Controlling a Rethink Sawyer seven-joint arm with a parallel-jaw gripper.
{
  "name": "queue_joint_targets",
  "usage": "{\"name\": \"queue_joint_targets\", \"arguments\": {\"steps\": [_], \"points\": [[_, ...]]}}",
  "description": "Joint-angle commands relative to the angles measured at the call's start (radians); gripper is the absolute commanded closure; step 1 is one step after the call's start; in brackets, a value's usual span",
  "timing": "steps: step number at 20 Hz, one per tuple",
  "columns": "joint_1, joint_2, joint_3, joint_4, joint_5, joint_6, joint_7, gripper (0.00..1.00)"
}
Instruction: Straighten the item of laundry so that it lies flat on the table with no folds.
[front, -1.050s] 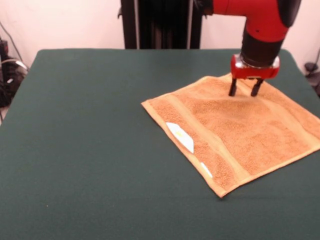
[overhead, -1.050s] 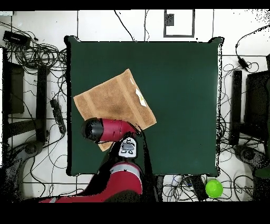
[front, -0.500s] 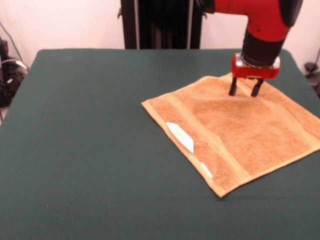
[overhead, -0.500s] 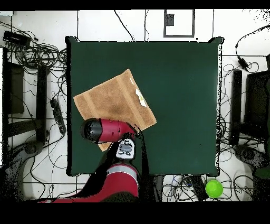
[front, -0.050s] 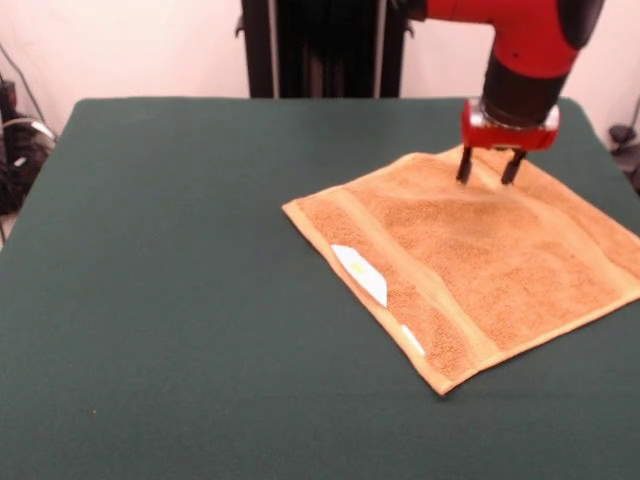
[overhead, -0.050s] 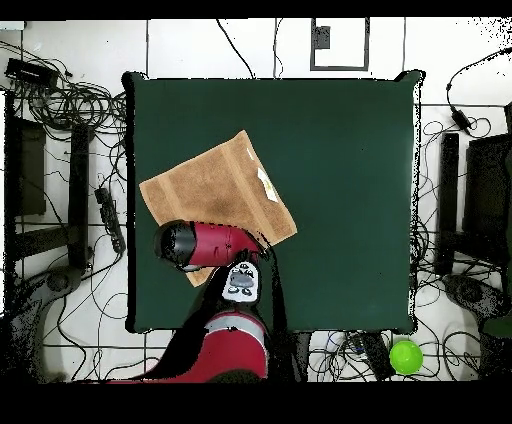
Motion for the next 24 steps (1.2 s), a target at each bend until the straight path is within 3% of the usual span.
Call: {"name": "queue_joint_targets", "arguments": {"steps": [1, 9, 24], "points": [[-0.006, -0.121, 0.007, -0.157, -0.049, 0.378, 0.082, 0.00], [-0.048, -0.185, 0.036, -0.275, -0.118, 0.643, 0.042, 0.00], [-0.120, -0.208, 0.075, -0.297, -0.169, 0.677, -0.017, 0.00]]}}
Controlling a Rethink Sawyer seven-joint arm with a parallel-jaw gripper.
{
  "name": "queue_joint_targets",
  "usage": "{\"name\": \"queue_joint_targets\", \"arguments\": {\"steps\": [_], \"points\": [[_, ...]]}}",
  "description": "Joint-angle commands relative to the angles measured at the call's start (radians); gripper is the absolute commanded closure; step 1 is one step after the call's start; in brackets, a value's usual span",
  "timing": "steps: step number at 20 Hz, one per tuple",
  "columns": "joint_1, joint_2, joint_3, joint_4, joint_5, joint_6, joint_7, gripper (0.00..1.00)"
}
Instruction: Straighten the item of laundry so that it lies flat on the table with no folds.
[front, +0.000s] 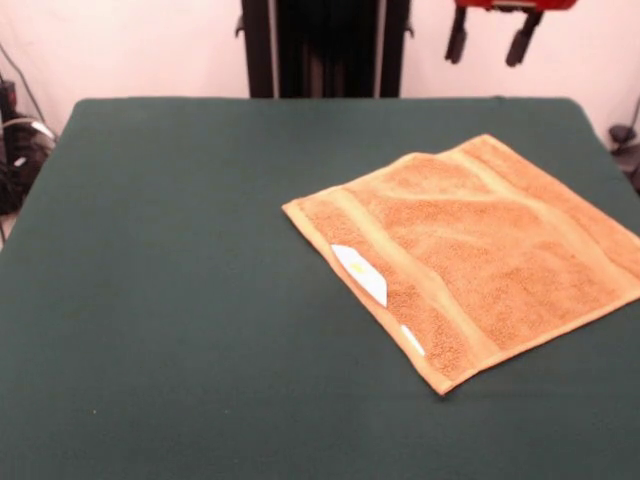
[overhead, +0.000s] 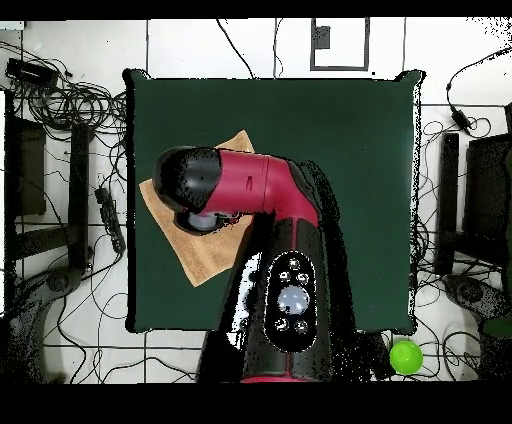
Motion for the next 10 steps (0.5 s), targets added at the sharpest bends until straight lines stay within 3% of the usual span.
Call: {"name": "queue_joint_targets", "arguments": {"steps": [1, 10], "points": [[-0.011, 0.026, 0.095, -0.013, -0.064, 0.091, -0.015, 0.00], [-0.020, 0.033, 0.113, -0.011, -0.090, 0.091, -0.026, 0.00]]}}
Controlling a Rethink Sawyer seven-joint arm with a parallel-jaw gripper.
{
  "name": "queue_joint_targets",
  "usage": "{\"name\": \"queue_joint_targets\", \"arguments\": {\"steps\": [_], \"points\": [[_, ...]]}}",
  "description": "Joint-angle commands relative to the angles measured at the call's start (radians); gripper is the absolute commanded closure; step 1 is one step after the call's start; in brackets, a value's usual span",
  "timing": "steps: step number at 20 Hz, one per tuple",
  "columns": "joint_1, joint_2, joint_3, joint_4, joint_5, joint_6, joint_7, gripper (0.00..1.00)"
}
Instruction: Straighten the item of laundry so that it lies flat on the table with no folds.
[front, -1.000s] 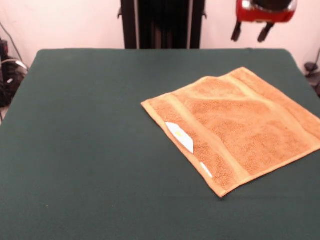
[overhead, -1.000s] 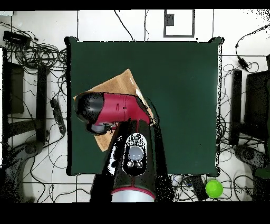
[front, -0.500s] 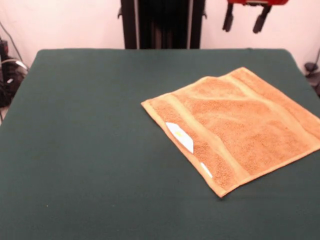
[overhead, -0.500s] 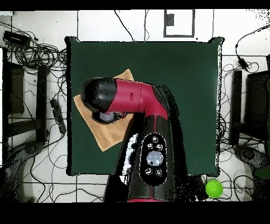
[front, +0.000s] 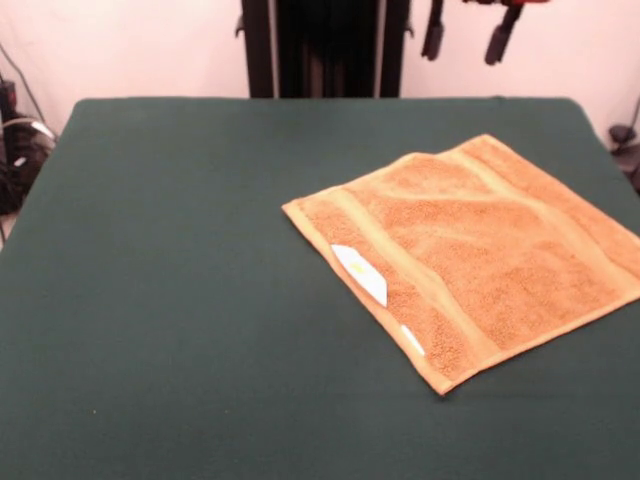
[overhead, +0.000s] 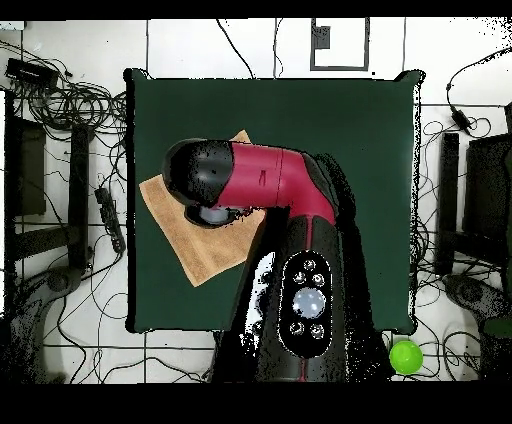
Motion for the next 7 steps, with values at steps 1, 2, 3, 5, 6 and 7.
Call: {"name": "queue_joint_targets", "arguments": {"steps": [1, 2, 3, 5, 6, 7], "points": [[0.001, 0.045, 0.115, 0.018, -0.047, 0.090, -0.028, 0.00], [-0.001, 0.046, 0.117, 0.018, -0.049, 0.096, -0.026, 0.00], [-0.001, 0.043, 0.118, 0.023, -0.049, 0.094, -0.025, 0.00], [-0.001, 0.042, 0.121, 0.025, -0.057, 0.079, -0.024, 0.00], [-0.003, 0.041, 0.124, 0.030, -0.056, 0.072, -0.023, 0.00], [-0.004, 0.039, 0.126, 0.031, -0.057, 0.064, -0.024, 0.00]]}}
